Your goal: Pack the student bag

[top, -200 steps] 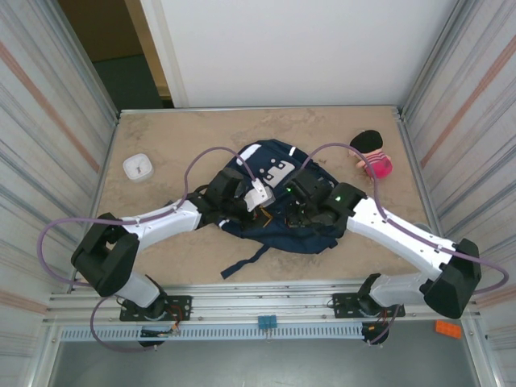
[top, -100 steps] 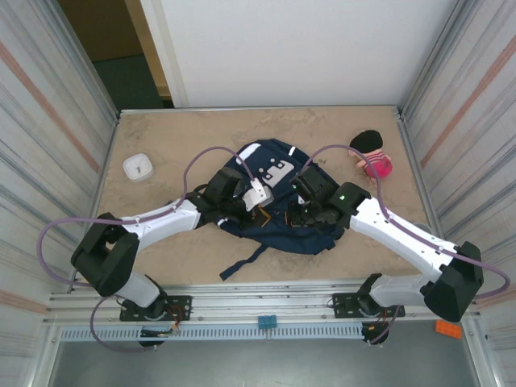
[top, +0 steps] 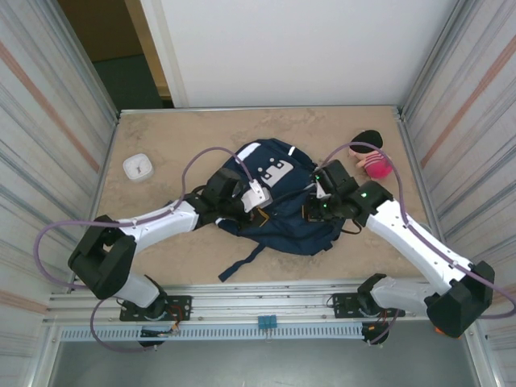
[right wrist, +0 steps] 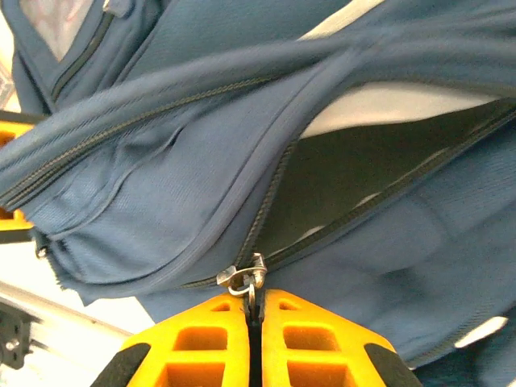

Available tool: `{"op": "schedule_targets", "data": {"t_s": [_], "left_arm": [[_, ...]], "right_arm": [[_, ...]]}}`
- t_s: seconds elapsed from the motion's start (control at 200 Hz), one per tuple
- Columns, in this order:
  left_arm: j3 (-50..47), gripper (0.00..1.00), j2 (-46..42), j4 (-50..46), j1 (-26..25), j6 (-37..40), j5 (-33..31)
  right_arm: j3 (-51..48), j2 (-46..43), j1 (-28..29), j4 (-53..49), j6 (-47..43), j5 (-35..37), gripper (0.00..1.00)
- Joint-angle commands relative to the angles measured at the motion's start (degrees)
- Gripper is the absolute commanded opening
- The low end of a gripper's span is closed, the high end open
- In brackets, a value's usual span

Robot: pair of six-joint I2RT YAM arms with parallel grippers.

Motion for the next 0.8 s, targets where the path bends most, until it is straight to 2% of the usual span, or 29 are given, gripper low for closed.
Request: {"op": "schedule_targets", "data": {"t_s": [0.0, 0.04, 0.085, 0.155, 0.22, 0.306, 0.421, 0.481, 0.616, 0.792], "left_arm": [[-1.1, 0.0, -3.3, -3.9, 1.9, 1.7, -3.2], [-1.1, 0.03, -3.5, -3.8, 1.9, 1.4, -3.2], [-1.2, 0.12, -3.8, -3.3, 1.9, -0.1, -3.1], [-1.5, 0.4, -5.2, -1.9, 1.9, -5.2, -2.1], [-3.4, 0.61, -7.6, 1.0, 1.9, -13.6, -2.6], [-7.6, 0.74, -12.3, 5.4, 1.6, -27.3, -7.0], [-12.5, 0.8, -18.8, 3.9, 1.4, -43.2, -16.3], [-14.3, 0.83, -21.2, 1.5, 1.5, -49.1, -20.0], [-16.8, 0.85, -22.1, 0.5, 2.2, -56.9, -22.0], [-17.3, 0.86, -14.3, 5.2, 4.4, -63.4, -20.8]], "right_arm": [[-1.1, -1.7, -3.8, -6.5, -6.4, 0.0, 0.0], [-1.4, -1.7, -4.1, -6.0, -7.1, -0.9, 0.0], [-1.6, -1.6, -4.1, -5.0, -7.5, -2.7, 0.0], [-2.9, -1.9, -3.6, -2.5, -6.5, -5.2, 0.0], [-4.6, -2.6, -2.9, -0.1, -5.3, -5.8, 0.0], [-6.2, -3.1, -2.3, 2.0, -4.2, -6.0, 0.0], [-7.5, -2.9, -1.2, 3.4, -3.4, -5.9, 0.0], [-7.8, -2.7, -0.5, 3.5, -3.0, -4.9, 0.0], [-9.0, -2.4, 2.0, 4.6, -1.8, -3.6, 0.0], [-11.0, -2.7, 6.8, 7.8, 1.8, -1.4, 0.0]]}}
